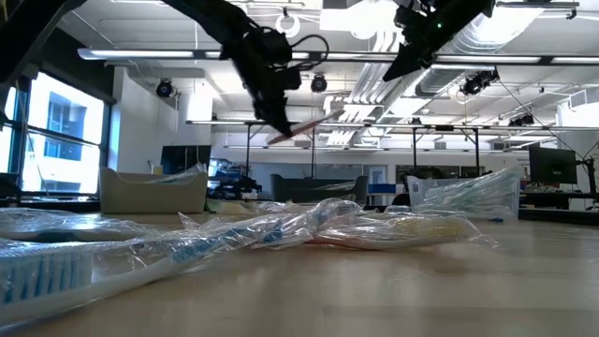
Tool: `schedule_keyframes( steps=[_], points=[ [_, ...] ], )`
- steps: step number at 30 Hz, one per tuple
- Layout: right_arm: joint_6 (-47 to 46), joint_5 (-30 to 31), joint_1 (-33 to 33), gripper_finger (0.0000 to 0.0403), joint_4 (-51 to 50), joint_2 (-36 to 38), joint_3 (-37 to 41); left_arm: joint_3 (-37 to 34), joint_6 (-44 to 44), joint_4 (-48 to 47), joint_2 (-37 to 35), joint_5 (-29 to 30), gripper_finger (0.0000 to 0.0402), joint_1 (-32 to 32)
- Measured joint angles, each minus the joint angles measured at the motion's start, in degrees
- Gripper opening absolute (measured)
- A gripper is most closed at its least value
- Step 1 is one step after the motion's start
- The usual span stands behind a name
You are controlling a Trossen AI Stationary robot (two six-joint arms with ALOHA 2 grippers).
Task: Pick & Place Toothbrushes
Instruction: Put the orange toothbrush into the blue bin
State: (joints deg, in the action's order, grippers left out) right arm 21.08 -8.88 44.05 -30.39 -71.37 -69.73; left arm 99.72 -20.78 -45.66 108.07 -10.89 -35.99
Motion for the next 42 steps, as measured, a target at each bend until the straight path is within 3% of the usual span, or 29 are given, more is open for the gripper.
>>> schedule_keyframes(
  steps=[14, 28, 42],
  points=[
    [-0.44, -0.01, -0.01, 0.0004, 0.16, -0.04, 0.00, 0.02, 9.12, 14.78, 7.86, 0.64, 0.0013, 0.24],
    [-2.80, -0.03, 0.00, 0.0004, 0.15, -0.15, 0.00, -0.02, 9.25, 14.11, 11.32, 5.83, 0.0013, 1.27],
    [-3.48, -0.12, 0.00, 0.0004, 0.15, -0.17, 0.00, -0.06, 10.80, 15.36, 14.23, 6.16, 0.0014, 1.86]
  ],
)
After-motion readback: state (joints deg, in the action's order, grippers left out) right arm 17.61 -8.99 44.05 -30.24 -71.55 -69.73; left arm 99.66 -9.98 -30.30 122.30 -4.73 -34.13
